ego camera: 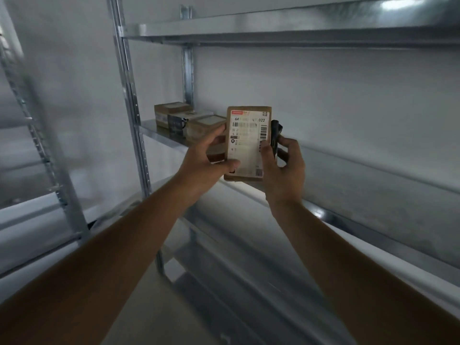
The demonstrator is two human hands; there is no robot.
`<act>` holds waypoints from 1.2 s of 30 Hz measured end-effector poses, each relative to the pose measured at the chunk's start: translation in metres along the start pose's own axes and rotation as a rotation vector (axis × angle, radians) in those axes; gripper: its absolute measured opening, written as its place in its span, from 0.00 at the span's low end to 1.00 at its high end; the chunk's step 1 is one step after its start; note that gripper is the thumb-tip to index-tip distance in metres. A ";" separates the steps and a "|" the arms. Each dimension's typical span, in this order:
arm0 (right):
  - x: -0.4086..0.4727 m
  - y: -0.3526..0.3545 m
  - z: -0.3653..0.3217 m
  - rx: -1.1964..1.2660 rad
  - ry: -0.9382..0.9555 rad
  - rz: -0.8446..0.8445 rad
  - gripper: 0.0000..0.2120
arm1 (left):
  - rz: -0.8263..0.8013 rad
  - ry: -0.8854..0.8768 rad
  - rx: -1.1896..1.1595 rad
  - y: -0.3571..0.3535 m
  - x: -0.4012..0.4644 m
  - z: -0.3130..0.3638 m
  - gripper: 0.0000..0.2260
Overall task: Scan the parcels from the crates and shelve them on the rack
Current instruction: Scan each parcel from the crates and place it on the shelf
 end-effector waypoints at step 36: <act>0.214 -0.181 0.068 -0.179 -0.454 0.387 0.27 | -0.632 0.197 0.108 0.030 0.237 -0.229 0.20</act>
Point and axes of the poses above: each hand's wrist, its own x-axis towards the middle knuckle, its own y-axis out of the back of the hand, z = x × y, the point moved 2 cm from there along x, towards the middle knuckle, and after that the axes turned 15 degrees about -y, right-handed, at the moved point
